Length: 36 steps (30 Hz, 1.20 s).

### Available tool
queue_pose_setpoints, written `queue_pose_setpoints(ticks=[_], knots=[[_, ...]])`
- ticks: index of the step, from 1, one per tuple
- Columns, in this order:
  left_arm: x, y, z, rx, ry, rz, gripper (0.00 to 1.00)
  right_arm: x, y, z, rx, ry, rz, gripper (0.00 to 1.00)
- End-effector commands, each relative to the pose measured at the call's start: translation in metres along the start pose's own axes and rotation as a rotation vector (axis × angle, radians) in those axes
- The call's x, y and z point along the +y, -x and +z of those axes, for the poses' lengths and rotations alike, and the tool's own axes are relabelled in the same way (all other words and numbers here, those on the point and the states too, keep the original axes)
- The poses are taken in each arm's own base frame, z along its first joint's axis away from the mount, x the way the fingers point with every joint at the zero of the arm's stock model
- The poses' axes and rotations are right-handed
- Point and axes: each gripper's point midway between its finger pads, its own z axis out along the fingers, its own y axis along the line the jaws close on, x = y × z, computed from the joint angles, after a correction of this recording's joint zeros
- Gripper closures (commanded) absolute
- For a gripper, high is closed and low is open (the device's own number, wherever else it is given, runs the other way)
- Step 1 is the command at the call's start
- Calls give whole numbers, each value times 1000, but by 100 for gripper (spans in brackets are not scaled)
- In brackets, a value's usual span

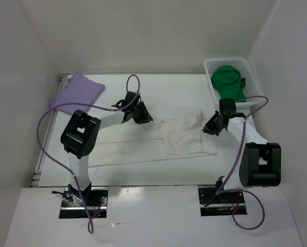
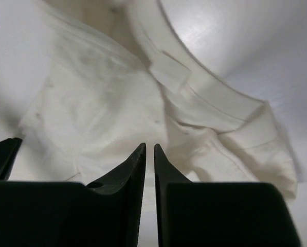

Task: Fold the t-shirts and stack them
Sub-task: Fold the other side of the tshirt into a rectangle

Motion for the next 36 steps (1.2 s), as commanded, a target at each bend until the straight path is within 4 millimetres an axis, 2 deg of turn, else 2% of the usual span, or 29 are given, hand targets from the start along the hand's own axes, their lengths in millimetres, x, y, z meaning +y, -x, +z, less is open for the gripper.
queue_pose_setpoints(ticks=[1, 2, 3, 5, 7, 8, 10, 14, 18, 20, 22, 24, 25, 26, 28, 30, 31, 33, 34, 36], knots=[[-29, 18, -34, -67, -72, 33, 65, 34, 34, -32, -89, 81, -70, 86], [-29, 17, -38, -68, -73, 33, 65, 37, 32, -33, -78, 93, -71, 88], [-37, 18, -45, -70, -99, 39, 65, 45, 24, -36, -51, 133, -87, 90], [-39, 15, -50, -61, -111, 41, 65, 54, 2, -32, 7, 171, -103, 96], [-31, 2, -51, -22, -110, 36, 65, 45, -22, -16, 77, 158, -79, 96], [-30, 0, -52, -21, -108, 35, 65, 47, -23, -12, 71, 183, -72, 96], [-22, -8, -50, -1, -102, 31, 65, 34, -34, 4, 98, 155, -43, 96], [-19, -21, -49, 35, -104, 33, 65, 7, -37, 33, 107, 34, -16, 99], [-10, -21, -53, 15, -64, 38, 65, -12, -45, 35, 90, -18, 20, 100], [-1, -18, -57, 14, -45, 41, 65, -8, -42, 30, 75, -1, 17, 99], [16, -10, -65, -9, -17, 19, 65, 0, -39, 17, 77, 13, 6, 92], [25, -3, -75, -40, 4, 18, 65, 22, -20, 0, 32, 63, -17, 86], [31, -4, -78, -38, 16, 8, 65, 34, -10, -7, 3, 94, -35, 86], [28, -2, -81, -48, 7, 20, 65, 55, 4, -18, -31, 146, -45, 86], [25, -1, -81, -48, -8, 23, 65, 77, 19, -22, -60, 213, -57, 90], [30, -4, -76, -34, 5, 6, 65, 90, 32, -9, -73, 228, -51, 99], [26, -1, -77, -41, -2, 9, 65, 98, 44, -1, -117, 250, -56, 99], [31, -5, -73, -26, 14, 3, 65, 97, 57, 21, -159, 229, -30, 99], [37, 3, -75, -39, 22, -4, 65, 97, 62, 35, -171, 220, -17, 100], [60, -3, -74, -13, 59, -43, 65, 90, 67, 50, -184, 179, 0, 100]])
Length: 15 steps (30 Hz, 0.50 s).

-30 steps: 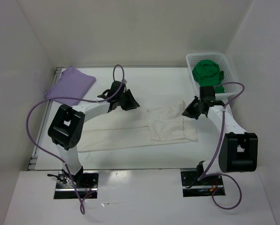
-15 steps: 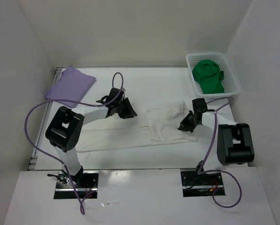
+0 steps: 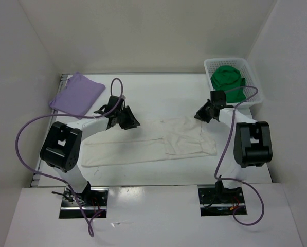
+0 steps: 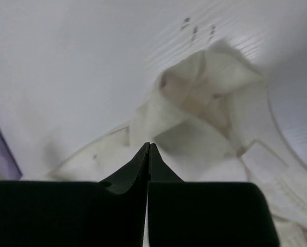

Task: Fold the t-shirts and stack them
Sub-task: Fold the other side of the tshirt into a rectangle

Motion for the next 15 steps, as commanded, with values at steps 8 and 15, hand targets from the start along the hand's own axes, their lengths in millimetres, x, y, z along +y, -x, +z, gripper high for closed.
queue_pose_setpoints(ticks=[8, 15], knots=[[99, 13, -12, 9, 100, -257, 65, -33, 40, 39, -187, -193, 39, 100], [140, 30, -45, -72, 142, -392, 62, -1, 43, 21, -199, -110, -4, 92]])
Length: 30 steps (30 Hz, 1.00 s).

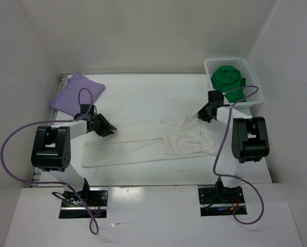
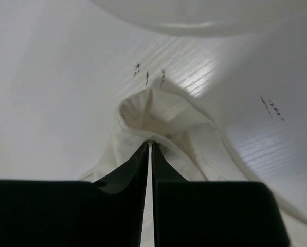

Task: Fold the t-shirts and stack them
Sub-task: Fold the other side of the tshirt into a rectangle, then rotate the tshirt 90 degrees

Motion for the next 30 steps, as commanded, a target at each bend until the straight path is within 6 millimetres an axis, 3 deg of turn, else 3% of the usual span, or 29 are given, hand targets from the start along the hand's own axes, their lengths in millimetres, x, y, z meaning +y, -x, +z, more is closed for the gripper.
queue_pose_setpoints(ticks=[1, 5, 7, 9, 10, 12, 14, 16, 19, 22, 23, 24, 25, 26, 27, 28, 29, 30], knots=[[15, 13, -17, -52, 28, -40, 62, 42, 25, -30, -88, 101, -25, 90], [-16, 40, -44, -150, -38, 15, 60, 75, 32, -69, -112, 178, -106, 81], [-47, 58, -70, -226, -109, 77, 60, 84, 19, -86, -84, 206, -153, 75], [-70, 70, -95, -286, -148, 123, 60, 81, -12, -88, 6, 212, -196, 75], [-74, 68, -97, -275, -143, 139, 60, 77, -25, -87, 45, 209, -207, 77], [-82, 71, -104, -285, -161, 181, 60, 62, -59, -81, 144, 200, -220, 89], [-92, 59, -102, -256, -191, 243, 62, 45, -95, -76, 224, 176, -242, 95], [-108, 38, -94, -183, -247, 324, 63, 36, -114, -70, 272, 161, -245, 99], [-118, 23, -79, -93, -244, 416, 72, 17, -133, -49, 331, 92, -256, 100], [-124, 12, -77, -74, -253, 437, 79, 19, -135, -23, 340, 61, -281, 100], [-127, 14, -80, -87, -265, 443, 79, 35, -127, -18, 323, 85, -292, 100], [-125, 12, -81, -86, -264, 443, 81, 34, -131, -1, 339, 64, -293, 100], [-129, 9, -83, -87, -274, 453, 81, 58, -119, 7, 313, 100, -301, 100], [-123, 5, -81, -72, -260, 445, 81, 67, -116, 17, 313, 101, -317, 100], [-128, 2, -84, -73, -272, 448, 81, 59, -126, 45, 351, 54, -331, 100], [-126, 0, -86, -74, -273, 448, 81, 105, -104, 55, 303, 131, -338, 100], [-125, -1, -86, -67, -267, 445, 79, 123, -99, 67, 301, 153, -336, 100], [-123, -7, -85, -49, -260, 446, 79, 112, -121, 100, 372, 98, -344, 100]])
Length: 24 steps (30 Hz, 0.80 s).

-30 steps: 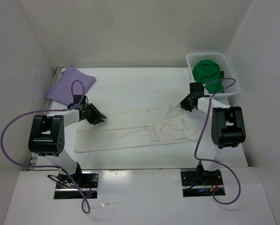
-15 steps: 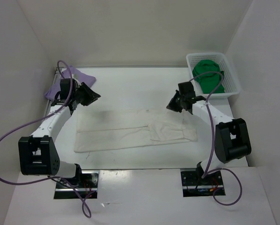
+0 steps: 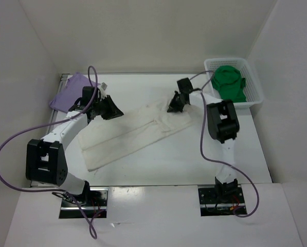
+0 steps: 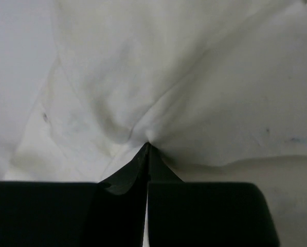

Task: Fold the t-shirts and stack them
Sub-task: Rotate the tshirt 90 degrees

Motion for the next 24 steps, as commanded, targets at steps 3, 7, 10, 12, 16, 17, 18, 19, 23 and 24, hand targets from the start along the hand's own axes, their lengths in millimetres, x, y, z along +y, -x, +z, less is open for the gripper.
queue_pose_setpoints(ticks=[3, 7, 10, 12, 16, 17, 18, 19, 23, 24], knots=[[-17, -8, -21, 7, -34, 50, 77, 106, 85, 61, -112, 106, -140, 100], [-8, -16, -27, 23, 8, 43, 76, 194, 108, -1, -218, 326, -202, 85], [-5, -21, -26, 38, 18, 35, 76, 218, 105, -51, -228, 370, -232, 74], [-7, -23, -23, 49, 6, 41, 76, 221, 87, -65, -234, 339, -311, 62], [-10, -16, -18, 37, -1, 47, 76, 233, 65, -154, -269, 441, -372, 45], [-10, -14, -15, 42, 2, 35, 76, 204, 40, -129, -178, 397, -347, 45], [-12, -11, -13, 35, -3, 39, 76, 196, 29, -130, -154, 407, -350, 60], [-9, -12, -11, 43, 3, 34, 76, 195, 15, -132, -130, 430, -348, 71], [-10, 5, -3, 9, 20, 56, 78, 149, -90, -116, 50, 390, -371, 100], [-12, 10, -4, -5, 22, 72, 80, 144, -109, -112, 87, 383, -349, 100]])
